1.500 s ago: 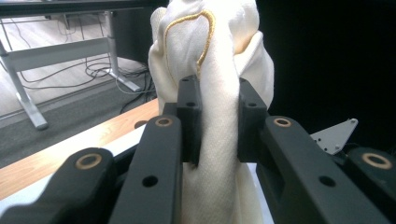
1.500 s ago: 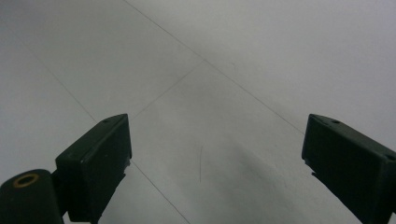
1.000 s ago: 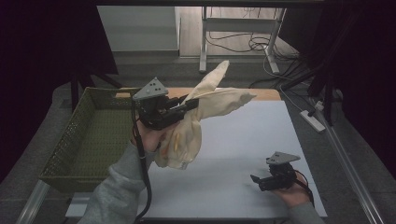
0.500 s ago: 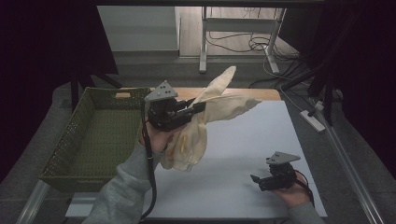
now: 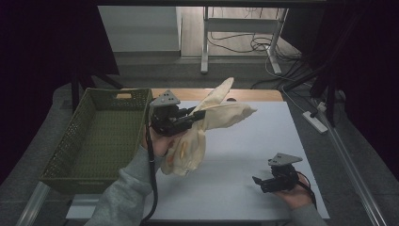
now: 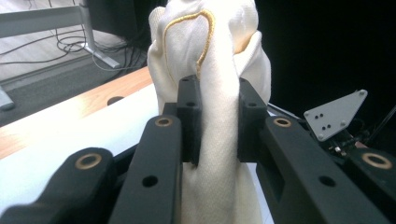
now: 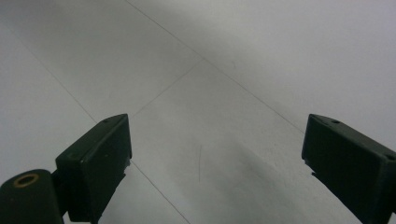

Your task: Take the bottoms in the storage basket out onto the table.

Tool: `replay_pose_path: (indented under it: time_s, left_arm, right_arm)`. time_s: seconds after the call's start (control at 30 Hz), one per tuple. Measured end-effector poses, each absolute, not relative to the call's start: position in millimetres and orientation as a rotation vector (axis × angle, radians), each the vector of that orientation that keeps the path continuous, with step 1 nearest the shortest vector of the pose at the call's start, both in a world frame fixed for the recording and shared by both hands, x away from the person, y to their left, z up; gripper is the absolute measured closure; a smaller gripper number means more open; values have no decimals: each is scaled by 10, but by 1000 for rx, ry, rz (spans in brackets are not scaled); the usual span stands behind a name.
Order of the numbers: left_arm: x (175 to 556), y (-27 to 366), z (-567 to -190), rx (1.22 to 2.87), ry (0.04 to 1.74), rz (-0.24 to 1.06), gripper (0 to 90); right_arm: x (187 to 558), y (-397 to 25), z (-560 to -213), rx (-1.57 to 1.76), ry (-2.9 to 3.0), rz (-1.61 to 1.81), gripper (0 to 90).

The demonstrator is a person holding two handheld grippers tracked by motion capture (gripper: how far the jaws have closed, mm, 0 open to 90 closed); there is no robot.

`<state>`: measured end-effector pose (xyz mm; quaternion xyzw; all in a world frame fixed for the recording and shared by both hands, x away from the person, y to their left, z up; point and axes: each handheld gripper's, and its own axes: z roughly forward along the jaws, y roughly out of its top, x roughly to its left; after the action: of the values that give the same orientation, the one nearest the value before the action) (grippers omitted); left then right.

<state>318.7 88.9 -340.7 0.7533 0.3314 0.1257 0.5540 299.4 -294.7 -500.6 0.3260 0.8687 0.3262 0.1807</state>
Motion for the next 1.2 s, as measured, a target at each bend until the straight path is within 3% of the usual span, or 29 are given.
replay_pose_path:
  time_s: [1.2]
  left_arm:
    - [3531,415,-4011,1941,803,153,752]
  right_arm:
    - [2996,-2949,-5014,921,2455,920,87]
